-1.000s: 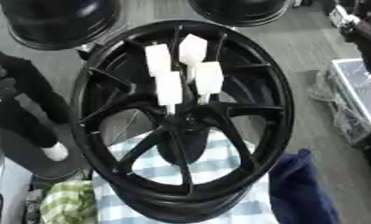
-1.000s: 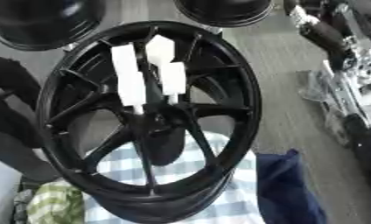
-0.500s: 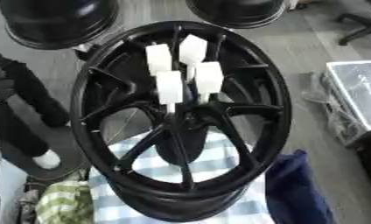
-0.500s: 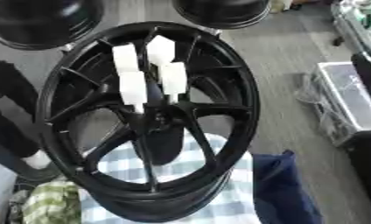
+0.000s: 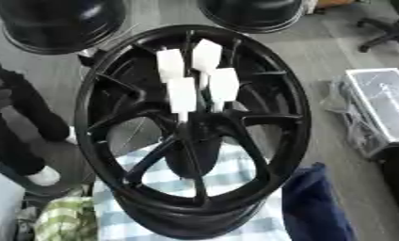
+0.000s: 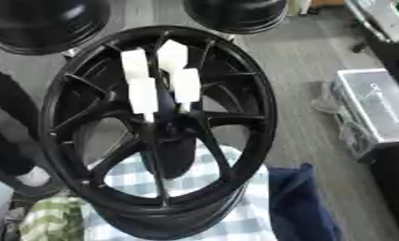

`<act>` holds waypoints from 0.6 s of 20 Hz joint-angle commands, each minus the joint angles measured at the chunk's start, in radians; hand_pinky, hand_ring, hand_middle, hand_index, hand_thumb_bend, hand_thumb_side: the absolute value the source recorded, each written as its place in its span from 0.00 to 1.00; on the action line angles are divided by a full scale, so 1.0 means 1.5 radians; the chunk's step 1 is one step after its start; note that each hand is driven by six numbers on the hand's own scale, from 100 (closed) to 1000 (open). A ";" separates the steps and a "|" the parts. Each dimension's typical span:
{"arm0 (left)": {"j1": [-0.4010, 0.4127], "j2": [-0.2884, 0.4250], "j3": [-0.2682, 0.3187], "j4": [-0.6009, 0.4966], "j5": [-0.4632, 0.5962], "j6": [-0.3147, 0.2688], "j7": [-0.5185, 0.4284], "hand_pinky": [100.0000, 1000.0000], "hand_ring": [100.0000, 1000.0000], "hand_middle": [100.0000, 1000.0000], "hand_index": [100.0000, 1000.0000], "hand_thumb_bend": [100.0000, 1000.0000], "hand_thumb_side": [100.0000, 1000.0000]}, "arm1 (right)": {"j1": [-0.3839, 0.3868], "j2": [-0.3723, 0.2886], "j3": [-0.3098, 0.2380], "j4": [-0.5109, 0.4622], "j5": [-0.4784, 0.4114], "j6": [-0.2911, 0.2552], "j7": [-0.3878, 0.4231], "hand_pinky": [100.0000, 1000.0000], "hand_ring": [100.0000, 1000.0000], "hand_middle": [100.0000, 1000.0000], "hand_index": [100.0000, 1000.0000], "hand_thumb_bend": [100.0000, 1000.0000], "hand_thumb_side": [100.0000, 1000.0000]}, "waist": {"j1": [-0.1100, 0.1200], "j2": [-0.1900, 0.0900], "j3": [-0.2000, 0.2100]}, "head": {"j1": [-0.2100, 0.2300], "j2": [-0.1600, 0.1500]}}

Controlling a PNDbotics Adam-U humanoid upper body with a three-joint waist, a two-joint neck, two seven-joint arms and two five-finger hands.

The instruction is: Pull the pin out of the wheel hub.

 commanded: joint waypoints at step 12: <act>-0.004 0.021 0.000 -0.006 -0.001 -0.002 -0.004 0.71 0.61 0.59 0.62 0.08 0.58 | -0.031 0.056 0.075 0.028 0.055 0.042 0.100 0.82 0.78 0.74 0.84 0.45 0.39 | 0.003 -0.013 0.001 | 0.000 0.004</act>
